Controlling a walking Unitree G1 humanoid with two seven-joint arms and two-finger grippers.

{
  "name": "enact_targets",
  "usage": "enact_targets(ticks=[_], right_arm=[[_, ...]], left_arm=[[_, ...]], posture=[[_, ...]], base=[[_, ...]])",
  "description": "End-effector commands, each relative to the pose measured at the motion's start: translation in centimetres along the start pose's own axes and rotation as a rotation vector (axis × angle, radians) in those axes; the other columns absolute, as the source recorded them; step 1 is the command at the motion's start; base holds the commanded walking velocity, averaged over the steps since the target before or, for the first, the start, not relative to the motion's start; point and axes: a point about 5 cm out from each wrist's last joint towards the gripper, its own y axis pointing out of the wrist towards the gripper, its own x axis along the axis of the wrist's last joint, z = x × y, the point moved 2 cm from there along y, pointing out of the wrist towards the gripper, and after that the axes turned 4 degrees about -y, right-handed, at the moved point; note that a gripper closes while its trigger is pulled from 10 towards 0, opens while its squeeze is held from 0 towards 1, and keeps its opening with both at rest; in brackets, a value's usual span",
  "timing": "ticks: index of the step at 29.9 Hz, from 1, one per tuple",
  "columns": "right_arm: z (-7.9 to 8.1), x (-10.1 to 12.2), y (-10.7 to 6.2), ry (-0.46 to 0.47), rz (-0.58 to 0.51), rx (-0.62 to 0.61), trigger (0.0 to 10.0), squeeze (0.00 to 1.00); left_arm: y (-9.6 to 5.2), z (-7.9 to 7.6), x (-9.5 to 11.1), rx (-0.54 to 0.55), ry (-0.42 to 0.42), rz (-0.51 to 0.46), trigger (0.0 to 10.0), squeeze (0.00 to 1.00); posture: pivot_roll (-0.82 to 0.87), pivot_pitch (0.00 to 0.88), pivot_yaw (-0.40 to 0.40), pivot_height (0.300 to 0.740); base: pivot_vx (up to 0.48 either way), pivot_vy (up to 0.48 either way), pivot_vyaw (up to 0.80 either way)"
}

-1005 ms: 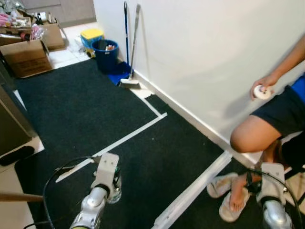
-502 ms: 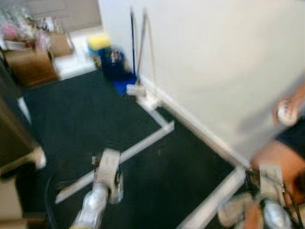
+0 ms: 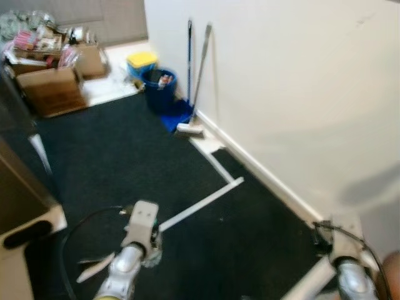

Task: Restocking fridge

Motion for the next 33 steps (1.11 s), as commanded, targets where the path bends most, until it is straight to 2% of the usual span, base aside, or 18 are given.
enact_targets(ticks=[1, 10, 19, 29, 33], right_arm=[[0.4, -0.4, -0.2, 0.007, 0.017, 0.014, 10.0, 0.0], [0.5, -0.4, -0.2, 0.011, 0.016, 0.015, 10.0, 0.0], [-0.5, -0.6, -0.2, 0.016, 0.018, -0.007, 10.0, 0.0], [-0.4, -0.5, -0.3, 0.003, 0.009, 0.018, 10.0, 0.0], [-0.4, -0.5, -0.3, 0.003, 0.006, 0.019, 10.0, 0.0]], left_arm=[[-0.1, 0.3, -0.3, -0.001, 0.009, 0.008, 10.0, 0.0], [-0.2, 0.3, -0.3, -0.001, 0.009, 0.008, 10.0, 0.0], [-0.1, -0.5, -0.3, -0.014, 0.001, 0.007, 10.0, 0.0], [0.0, -0.8, -0.1, -0.018, -0.003, 0.004, 10.0, 0.0], [0.1, -0.8, -0.3, -0.017, -0.006, 0.012, 10.0, 0.0]], posture=[[0.02, 0.0, -0.082, 0.74], [0.01, 0.0, -0.085, 0.74], [0.0, 0.0, -0.087, 0.74], [0.0, 0.0, -0.091, 0.74], [0.0, 0.0, -0.092, 0.74]], base=[[0.394, 0.0, 0.0], [0.391, 0.0, 0.0], [0.386, 0.0, 0.0], [0.381, 0.0, 0.0], [0.373, 0.0, 0.62]])
